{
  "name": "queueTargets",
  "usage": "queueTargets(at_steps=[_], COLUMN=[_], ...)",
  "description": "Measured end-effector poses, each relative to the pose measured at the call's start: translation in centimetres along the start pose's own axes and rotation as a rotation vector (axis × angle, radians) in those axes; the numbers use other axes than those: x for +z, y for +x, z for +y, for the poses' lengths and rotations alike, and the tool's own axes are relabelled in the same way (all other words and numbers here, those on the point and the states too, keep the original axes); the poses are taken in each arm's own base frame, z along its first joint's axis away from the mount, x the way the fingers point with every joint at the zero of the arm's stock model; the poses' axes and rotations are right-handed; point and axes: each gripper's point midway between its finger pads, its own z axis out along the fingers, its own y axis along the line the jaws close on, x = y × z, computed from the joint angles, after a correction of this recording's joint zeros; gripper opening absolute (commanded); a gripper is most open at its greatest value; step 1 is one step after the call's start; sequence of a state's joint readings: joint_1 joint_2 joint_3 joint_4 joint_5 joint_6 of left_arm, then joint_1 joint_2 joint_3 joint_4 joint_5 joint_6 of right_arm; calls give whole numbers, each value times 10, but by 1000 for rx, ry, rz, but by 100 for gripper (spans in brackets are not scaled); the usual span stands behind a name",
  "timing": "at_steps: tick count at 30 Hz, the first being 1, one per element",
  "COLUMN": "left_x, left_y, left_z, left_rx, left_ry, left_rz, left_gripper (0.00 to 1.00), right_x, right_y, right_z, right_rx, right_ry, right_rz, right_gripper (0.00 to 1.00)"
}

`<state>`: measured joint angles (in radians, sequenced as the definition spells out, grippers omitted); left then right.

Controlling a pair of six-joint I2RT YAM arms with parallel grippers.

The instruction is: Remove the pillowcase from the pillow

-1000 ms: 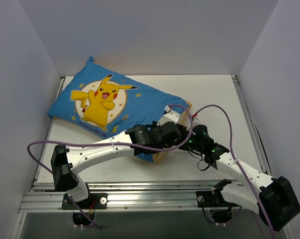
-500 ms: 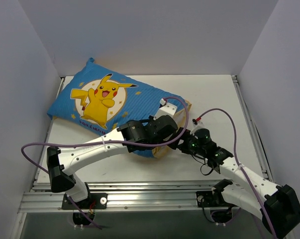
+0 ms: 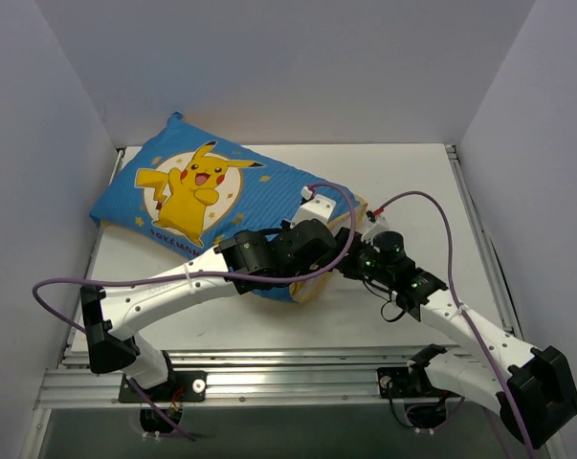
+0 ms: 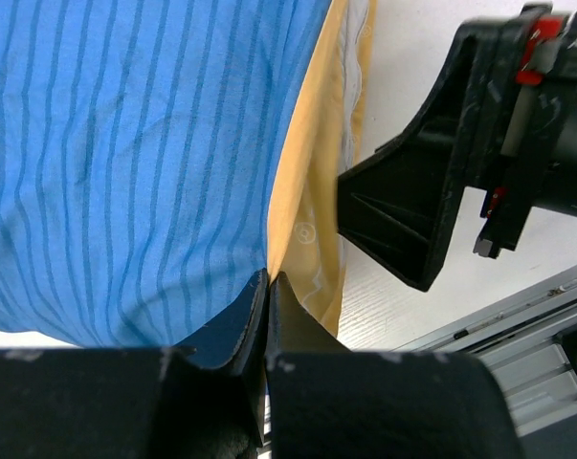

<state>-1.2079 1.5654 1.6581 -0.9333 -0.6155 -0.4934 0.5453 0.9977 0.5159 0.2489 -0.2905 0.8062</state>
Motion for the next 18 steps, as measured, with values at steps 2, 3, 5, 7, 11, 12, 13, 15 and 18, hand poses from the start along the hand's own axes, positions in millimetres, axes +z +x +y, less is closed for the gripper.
queueTargets(at_steps=[2,3,5,7,11,12,13,15,18], left_x=[0,1,1,1,1,1,1,2,4], left_y=[1,2,3,3,3,3,4,5,10], left_z=[0,-1,-1,-2,-2,-2,-2,-2,-1], left_rx=[1,1,1,2,2,2,2,2,-1], left_ry=[2,3,6,9,11,11,11,9,2], left_rz=[4,5,8,10,11,12,12,15,25], left_gripper=[2,2,2,2,2,2,2,2,2], right_x=[-2,-3,-3,-2,2,3,3,2,-3], right_y=[-9,-11,-11,-9,1,5,8,15,22], right_z=[12,16,19,18,11,7,3,-3,-9], right_rx=[-8,-11,-13,-12,0,5,11,22,31], right_ry=[-31,-42,-49,-46,-39,-33,-27,-16,-14], right_rz=[-17,-21,-20,-10,13,20,26,35,36], right_gripper=[82,82,82,82,81,81,81,81,81])
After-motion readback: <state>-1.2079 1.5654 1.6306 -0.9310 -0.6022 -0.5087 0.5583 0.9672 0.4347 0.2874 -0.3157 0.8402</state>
